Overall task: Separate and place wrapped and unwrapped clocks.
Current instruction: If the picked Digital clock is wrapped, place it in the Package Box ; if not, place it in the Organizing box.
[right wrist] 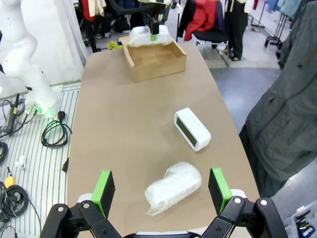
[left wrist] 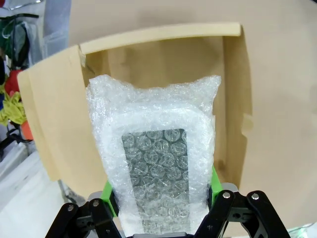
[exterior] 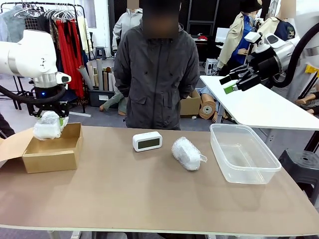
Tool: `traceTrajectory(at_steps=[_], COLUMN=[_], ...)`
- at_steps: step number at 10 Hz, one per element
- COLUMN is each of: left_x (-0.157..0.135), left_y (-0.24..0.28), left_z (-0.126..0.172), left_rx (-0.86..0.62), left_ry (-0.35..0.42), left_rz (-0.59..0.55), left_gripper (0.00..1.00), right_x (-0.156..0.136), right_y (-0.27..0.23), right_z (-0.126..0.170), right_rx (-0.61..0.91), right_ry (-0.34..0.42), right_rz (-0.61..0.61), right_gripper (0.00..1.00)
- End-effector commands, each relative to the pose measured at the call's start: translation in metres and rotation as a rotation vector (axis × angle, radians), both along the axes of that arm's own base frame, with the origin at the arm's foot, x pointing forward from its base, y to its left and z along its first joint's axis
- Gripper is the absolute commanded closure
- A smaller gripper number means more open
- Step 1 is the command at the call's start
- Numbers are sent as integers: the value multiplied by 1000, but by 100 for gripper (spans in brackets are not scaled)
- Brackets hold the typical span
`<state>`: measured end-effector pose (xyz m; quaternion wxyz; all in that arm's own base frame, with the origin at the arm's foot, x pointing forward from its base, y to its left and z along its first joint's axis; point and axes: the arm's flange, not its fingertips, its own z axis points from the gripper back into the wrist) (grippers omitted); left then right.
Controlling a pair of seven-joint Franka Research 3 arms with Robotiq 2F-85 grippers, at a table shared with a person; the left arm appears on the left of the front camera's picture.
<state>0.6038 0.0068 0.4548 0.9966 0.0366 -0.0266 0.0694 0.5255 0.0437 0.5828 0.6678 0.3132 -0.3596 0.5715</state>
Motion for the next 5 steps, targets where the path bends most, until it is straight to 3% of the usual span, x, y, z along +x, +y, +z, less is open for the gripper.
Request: traceTrajectory(at_steps=[1,5], left_x=[7,14], left_y=[14,35], left_z=[-7,-34], left_rx=[9,34], left_ry=[-34,-33], left_rz=[22,91], left_gripper=[100,100], right_x=[0,0], right_y=[0,0], right_z=[1,1], right_rx=[2,2], right_ry=[-1,-1], right_rz=[3,3], right_gripper=[0,0])
